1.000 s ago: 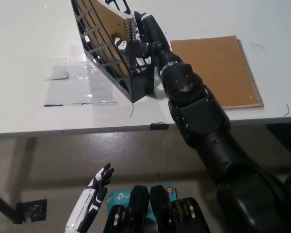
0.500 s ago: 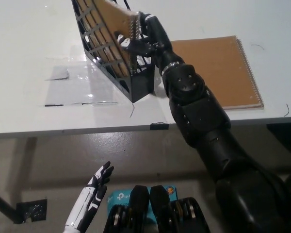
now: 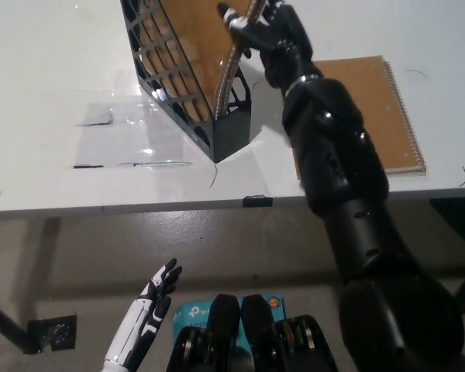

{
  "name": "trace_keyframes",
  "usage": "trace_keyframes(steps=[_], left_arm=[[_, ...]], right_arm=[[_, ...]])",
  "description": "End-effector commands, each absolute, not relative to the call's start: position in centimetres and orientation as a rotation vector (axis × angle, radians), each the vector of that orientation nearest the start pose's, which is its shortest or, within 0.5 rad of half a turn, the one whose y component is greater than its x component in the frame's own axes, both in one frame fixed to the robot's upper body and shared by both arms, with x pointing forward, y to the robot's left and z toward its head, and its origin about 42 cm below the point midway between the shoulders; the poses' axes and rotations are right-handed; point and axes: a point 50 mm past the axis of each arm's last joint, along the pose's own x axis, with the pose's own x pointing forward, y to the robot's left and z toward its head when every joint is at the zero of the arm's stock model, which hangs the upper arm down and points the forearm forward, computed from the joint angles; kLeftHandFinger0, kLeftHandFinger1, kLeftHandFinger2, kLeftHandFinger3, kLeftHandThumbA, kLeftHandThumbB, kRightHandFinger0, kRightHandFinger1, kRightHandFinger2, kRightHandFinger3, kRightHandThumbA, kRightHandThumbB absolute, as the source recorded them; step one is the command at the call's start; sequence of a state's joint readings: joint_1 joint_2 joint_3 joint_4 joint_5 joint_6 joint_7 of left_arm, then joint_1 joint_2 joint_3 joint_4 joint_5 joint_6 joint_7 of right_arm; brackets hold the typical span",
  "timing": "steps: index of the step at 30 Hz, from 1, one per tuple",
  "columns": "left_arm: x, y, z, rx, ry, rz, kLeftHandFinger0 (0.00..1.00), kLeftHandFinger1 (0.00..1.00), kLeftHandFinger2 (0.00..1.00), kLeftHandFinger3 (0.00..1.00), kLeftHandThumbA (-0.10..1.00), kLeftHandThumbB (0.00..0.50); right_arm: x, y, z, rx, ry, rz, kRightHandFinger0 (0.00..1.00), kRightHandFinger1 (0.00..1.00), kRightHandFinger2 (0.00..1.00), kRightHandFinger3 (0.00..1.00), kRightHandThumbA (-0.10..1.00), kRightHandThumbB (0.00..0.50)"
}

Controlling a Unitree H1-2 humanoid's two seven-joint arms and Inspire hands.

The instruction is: Use the right hand to pick up a book from the book holder on the left side and put it on another book on the right side

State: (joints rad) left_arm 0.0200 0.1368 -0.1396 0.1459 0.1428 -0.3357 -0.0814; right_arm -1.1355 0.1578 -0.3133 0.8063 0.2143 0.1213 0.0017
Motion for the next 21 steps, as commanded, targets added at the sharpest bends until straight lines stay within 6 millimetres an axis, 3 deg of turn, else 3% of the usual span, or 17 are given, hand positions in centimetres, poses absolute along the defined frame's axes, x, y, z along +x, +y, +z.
trace_keyframes(steps=[1,5,11,13,16,21], left_arm=[[27.3,21.5,7.8,0.273,-0.210,-0.262,1.00,1.00,1.00,1.00,1.00,0.317],[27.1,21.4,7.8,0.281,-0.210,-0.264,1.00,1.00,1.00,1.00,1.00,0.307],[27.2,21.5,7.9,0.290,-0.212,-0.270,1.00,1.00,1.00,1.00,1.00,0.297],[27.2,21.5,7.9,0.293,-0.213,-0.269,1.00,1.00,1.00,1.00,1.00,0.288],[27.3,21.5,7.8,0.284,-0.215,-0.266,1.00,1.00,1.00,1.00,1.00,0.286],[27.2,21.6,7.9,0.292,-0.204,-0.261,1.00,1.00,1.00,1.00,1.00,0.294]], right_arm=[[52.6,-4.5,50.0,0.686,-0.351,0.519,0.00,0.36,0.82,0.91,-0.10,0.088],[52.2,-5.6,51.8,0.757,-0.357,0.528,0.00,0.34,0.83,0.96,-0.10,0.071],[51.8,-7.4,54.2,0.795,-0.387,0.529,0.00,0.35,0.80,0.95,-0.10,0.080],[51.7,-8.1,54.9,0.812,-0.398,0.535,0.00,0.33,0.79,1.00,-0.10,0.078],[51.3,-9.4,56.1,0.847,-0.415,0.528,0.00,0.33,0.80,1.00,-0.10,0.086],[50.8,-12.2,57.4,0.841,-0.460,0.518,0.00,0.34,0.80,1.00,-0.10,0.043]])
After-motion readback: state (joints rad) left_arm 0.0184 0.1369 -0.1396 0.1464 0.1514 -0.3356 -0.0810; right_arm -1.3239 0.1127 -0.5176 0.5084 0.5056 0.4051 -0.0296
